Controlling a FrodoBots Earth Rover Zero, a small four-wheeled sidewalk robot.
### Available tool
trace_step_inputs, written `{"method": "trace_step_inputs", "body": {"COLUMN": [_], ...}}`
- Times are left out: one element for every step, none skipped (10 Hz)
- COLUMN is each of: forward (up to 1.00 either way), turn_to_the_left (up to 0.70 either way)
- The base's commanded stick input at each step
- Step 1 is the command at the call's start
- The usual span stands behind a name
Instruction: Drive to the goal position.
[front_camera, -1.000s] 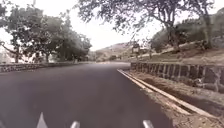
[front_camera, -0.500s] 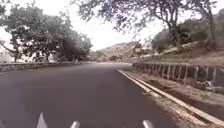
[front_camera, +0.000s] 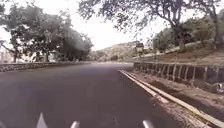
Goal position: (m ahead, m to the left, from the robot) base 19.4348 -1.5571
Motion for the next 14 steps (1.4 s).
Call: {"method": "trace_step_inputs", "body": {"forward": [0.50, 0.50, 0.50, 0.50, 0.50, 0.50, 0.50, 0.50, 0.50, 0.50, 0.50, 0.50, 0.50, 0.50], "turn_to_the_left": [0.00, 0.00, 0.00, 0.00, 0.00, 0.00, 0.00, 0.00, 0.00, -0.48, -0.50, -0.50, -0.50, -0.21]}}
